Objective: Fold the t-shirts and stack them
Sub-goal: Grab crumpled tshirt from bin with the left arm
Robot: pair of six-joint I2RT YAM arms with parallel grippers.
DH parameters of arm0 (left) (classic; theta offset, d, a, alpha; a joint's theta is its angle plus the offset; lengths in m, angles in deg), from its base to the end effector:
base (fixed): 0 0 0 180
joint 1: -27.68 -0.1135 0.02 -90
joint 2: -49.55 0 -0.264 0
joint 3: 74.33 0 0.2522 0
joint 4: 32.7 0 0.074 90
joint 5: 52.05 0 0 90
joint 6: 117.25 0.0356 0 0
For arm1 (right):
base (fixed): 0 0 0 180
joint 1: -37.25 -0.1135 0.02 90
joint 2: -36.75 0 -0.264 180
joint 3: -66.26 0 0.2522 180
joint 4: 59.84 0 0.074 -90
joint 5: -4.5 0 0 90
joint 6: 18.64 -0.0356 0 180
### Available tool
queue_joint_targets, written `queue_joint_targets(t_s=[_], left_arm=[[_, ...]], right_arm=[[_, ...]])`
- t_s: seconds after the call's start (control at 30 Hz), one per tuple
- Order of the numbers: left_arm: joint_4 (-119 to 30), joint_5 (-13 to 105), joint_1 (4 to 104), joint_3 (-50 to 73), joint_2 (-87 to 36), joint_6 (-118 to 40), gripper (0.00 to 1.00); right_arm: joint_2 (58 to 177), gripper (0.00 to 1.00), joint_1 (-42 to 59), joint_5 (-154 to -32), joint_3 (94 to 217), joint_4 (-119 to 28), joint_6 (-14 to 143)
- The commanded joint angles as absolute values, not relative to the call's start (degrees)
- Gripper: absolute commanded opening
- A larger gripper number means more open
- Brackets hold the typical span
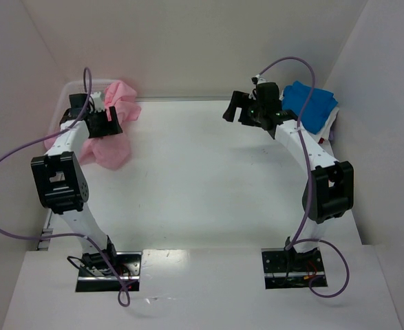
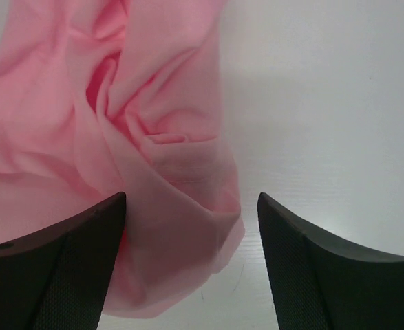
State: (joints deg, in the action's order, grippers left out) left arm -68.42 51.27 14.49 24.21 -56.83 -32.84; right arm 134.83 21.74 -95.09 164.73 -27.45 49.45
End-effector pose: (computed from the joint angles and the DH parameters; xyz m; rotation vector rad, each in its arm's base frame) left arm 0.4137 0.0885 0.2575 -0.2629 2.2994 -0.2036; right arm 0.3856 0.1132 0.3188 0.0204 2.1728 0.5584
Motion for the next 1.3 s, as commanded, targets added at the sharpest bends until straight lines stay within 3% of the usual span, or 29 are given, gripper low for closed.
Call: queue_joint_targets(t_s=[0.0,0.23,0.33,0.37,0.47,0.57,0.7,0.77,0.83,1.0,1.27], left_arm=[[-66.72,48.5,14.94,22.12,-54.33,-30.67,0.76],[-67.29,48.58,14.94,23.54,-55.7,-31.88,0.37],[-67.91,48.58,14.94,25.03,-56.18,-32.95,0.27],[-67.91,48.58,14.94,25.44,-55.44,-32.96,0.19],[-67.91,48.06,14.94,25.69,-52.69,-33.66,0.12],[-68.64,48.06,14.94,28.04,-50.28,-33.66,0.14],[-70.32,49.19,14.94,30.78,-48.45,-33.69,0.24],[-70.98,49.2,14.94,31.37,-48.44,-34.19,0.17],[-71.59,49.38,14.94,32.08,-48.26,-35.15,0.0],[-72.04,53.08,14.94,36.48,-42.96,-36.74,0.0],[-79.81,66.31,19.09,56.89,-40.97,-38.67,0.0]], right_arm=[[134.92,1.0,21.25,-95.7,166.9,-28.85,50.27],[133.34,1.0,21.25,-94.12,164.75,-29.38,49.74],[133.34,1.0,21.25,-94.12,164.75,-29.38,49.74],[133.34,1.0,21.25,-94.12,164.75,-29.38,49.74],[133.34,1.0,21.25,-94.12,164.75,-29.38,49.74],[133.34,1.0,21.25,-94.19,164.75,-29.38,49.66],[133.34,1.0,21.25,-94.64,164.75,-29.91,49.13],[133.34,1.0,21.25,-94.64,164.75,-29.91,49.13],[132.82,1.0,21.25,-94.64,164.22,-29.91,49.13],[131.83,1.0,21.25,-94.12,164.22,-29.91,49.13],[128.5,1.0,21.25,-98.98,162.99,-33.43,48.6]])
